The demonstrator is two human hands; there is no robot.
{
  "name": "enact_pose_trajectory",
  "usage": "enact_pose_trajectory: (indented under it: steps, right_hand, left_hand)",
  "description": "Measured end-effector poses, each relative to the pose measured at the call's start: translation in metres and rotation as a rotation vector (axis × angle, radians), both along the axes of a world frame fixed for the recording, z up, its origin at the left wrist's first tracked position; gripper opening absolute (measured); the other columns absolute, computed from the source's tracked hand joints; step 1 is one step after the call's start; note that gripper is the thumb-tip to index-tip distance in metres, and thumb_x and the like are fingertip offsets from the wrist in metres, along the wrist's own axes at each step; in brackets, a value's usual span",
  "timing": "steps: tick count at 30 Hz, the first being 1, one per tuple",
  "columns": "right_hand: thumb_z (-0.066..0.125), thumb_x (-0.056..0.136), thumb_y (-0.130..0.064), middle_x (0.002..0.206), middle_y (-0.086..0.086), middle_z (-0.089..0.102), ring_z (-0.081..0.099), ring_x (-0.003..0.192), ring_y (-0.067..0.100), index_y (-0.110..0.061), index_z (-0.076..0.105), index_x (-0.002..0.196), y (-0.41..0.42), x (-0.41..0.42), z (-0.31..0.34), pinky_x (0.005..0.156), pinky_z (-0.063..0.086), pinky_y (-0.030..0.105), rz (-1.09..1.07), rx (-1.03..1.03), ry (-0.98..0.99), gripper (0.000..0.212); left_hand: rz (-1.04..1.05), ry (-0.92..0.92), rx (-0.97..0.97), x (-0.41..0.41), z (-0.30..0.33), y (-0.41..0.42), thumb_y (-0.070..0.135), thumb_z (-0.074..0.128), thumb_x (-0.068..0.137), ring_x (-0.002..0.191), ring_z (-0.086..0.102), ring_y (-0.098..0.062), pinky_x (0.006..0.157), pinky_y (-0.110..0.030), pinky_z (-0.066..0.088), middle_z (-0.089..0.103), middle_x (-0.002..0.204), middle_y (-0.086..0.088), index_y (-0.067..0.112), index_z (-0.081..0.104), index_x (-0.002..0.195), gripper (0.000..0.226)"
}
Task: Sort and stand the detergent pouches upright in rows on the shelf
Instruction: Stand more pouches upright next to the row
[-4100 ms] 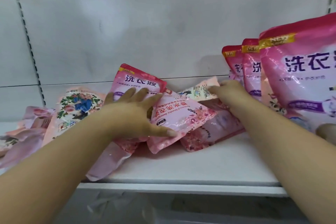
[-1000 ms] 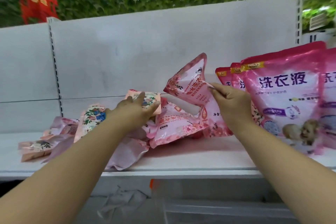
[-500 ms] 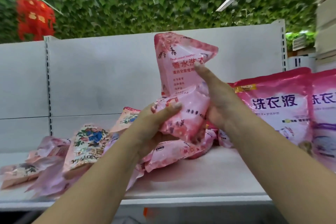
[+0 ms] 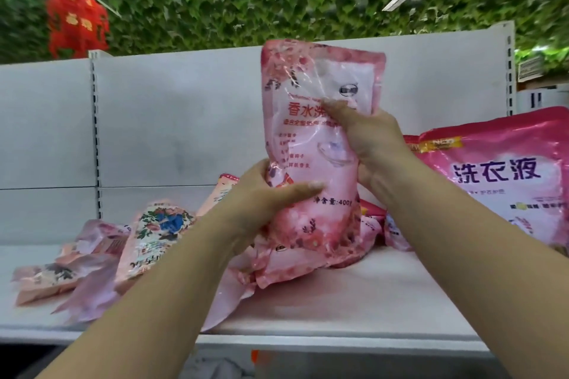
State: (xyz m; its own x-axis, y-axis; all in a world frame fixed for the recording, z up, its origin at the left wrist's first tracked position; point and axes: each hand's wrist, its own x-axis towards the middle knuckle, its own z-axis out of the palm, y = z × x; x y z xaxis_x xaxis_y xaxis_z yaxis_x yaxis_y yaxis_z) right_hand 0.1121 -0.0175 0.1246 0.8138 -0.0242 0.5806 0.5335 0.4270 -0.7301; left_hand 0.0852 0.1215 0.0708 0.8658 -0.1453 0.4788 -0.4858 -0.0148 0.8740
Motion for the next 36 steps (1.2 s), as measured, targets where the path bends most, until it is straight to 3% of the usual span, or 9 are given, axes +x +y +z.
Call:
enact_pose_trajectory:
  steps: [6, 9, 17, 23, 26, 29, 32, 34, 36]
  right_hand:
    - [0.058, 0.082, -0.049, 0.098, 0.013, 0.067, 0.064, 0.09, 0.023, -0.005, 0.058, 0.111, -0.015, 0.036, -0.014, 0.084, 0.052, 0.034, -0.086, -0.294, 0.09, 0.053]
    - [0.061, 0.077, -0.056, 0.077, 0.007, 0.055, 0.053, 0.073, 0.022, -0.004, 0.059, 0.108, -0.033, 0.08, -0.053, 0.066, 0.048, 0.037, -0.33, -0.556, 0.36, 0.061]
    - [0.054, 0.082, -0.055, 0.122, 0.022, 0.058, 0.058, 0.104, 0.032, -0.002, 0.057, 0.12, -0.054, 0.122, -0.101, 0.081, 0.044, 0.032, -0.593, -1.063, 0.549, 0.065]
    - [0.062, 0.084, -0.022, 0.104, 0.015, 0.059, 0.05, 0.071, 0.02, 0.0, 0.057, 0.119, -0.034, 0.144, -0.114, 0.066, 0.042, 0.026, -0.402, -0.782, 0.594, 0.042]
    - [0.063, 0.079, -0.009, 0.114, 0.014, 0.062, 0.06, 0.095, 0.025, -0.006, 0.056, 0.118, -0.025, 0.15, -0.112, 0.086, 0.05, 0.033, -0.49, -0.633, 0.486, 0.039]
    - [0.057, 0.08, 0.004, 0.122, 0.006, 0.06, 0.06, 0.105, 0.026, -0.023, 0.042, 0.135, -0.022, 0.147, -0.101, 0.089, 0.051, 0.046, -0.453, -0.511, 0.265, 0.063]
    - [0.053, 0.085, 0.01, 0.143, -0.003, 0.041, 0.057, 0.097, 0.001, -0.027, 0.02, 0.146, -0.031, 0.133, -0.089, 0.086, 0.054, 0.032, -0.408, -0.45, 0.038, 0.078]
    - [0.054, 0.087, 0.007, 0.147, -0.001, 0.035, 0.05, 0.117, 0.005, -0.023, 0.017, 0.147, -0.037, 0.128, -0.083, 0.082, 0.047, 0.016, -0.44, -0.366, -0.041, 0.076]
    - [0.063, 0.085, -0.008, 0.149, 0.002, 0.032, 0.036, 0.132, 0.014, -0.022, 0.012, 0.148, -0.043, 0.129, -0.084, 0.093, 0.038, 0.017, -0.442, -0.324, 0.003, 0.083]
  left_hand:
    - [0.302, -0.1, -0.106, 0.02, 0.01, 0.009, 0.025, 0.08, 0.048, 0.068, 0.067, -0.019, 0.045, -0.022, 0.049, 0.069, 0.089, -0.004, 0.016, 0.057, 0.097, 0.055]
    - [0.367, -0.057, -0.162, 0.034, 0.007, 0.016, 0.028, 0.081, 0.049, 0.078, 0.069, -0.026, 0.065, -0.036, 0.056, 0.071, 0.094, -0.009, 0.011, 0.059, 0.107, 0.064]
    - [0.365, 0.031, -0.193, 0.049, -0.006, 0.022, 0.012, 0.076, 0.065, 0.081, 0.068, -0.026, 0.074, -0.038, 0.055, 0.07, 0.094, -0.009, 0.012, 0.058, 0.101, 0.041]
    - [0.369, 0.062, -0.239, 0.054, -0.018, 0.026, 0.011, 0.074, 0.067, 0.077, 0.069, -0.022, 0.063, -0.033, 0.057, 0.071, 0.093, -0.008, 0.009, 0.057, 0.111, 0.047]
    - [0.357, 0.071, -0.24, 0.057, -0.02, 0.025, 0.01, 0.073, 0.069, 0.076, 0.069, -0.021, 0.064, -0.031, 0.056, 0.071, 0.093, -0.007, 0.012, 0.058, 0.106, 0.04]
    - [0.348, 0.056, -0.229, 0.058, -0.021, 0.024, 0.01, 0.073, 0.069, 0.071, 0.071, -0.018, 0.065, -0.032, 0.056, 0.072, 0.089, -0.005, 0.016, 0.059, 0.095, 0.031]
    - [0.348, 0.05, -0.229, 0.058, -0.022, 0.024, 0.011, 0.074, 0.066, 0.071, 0.07, -0.017, 0.068, -0.034, 0.056, 0.072, 0.086, -0.003, 0.017, 0.059, 0.092, 0.031]
    - [0.343, 0.06, -0.208, 0.055, -0.024, 0.023, 0.016, 0.075, 0.058, 0.072, 0.07, -0.018, 0.069, -0.034, 0.056, 0.072, 0.087, -0.003, 0.016, 0.059, 0.094, 0.039]
    - [0.345, 0.068, -0.195, 0.053, -0.025, 0.023, 0.02, 0.074, 0.052, 0.077, 0.069, -0.02, 0.073, -0.035, 0.054, 0.071, 0.089, -0.004, 0.016, 0.059, 0.096, 0.047]
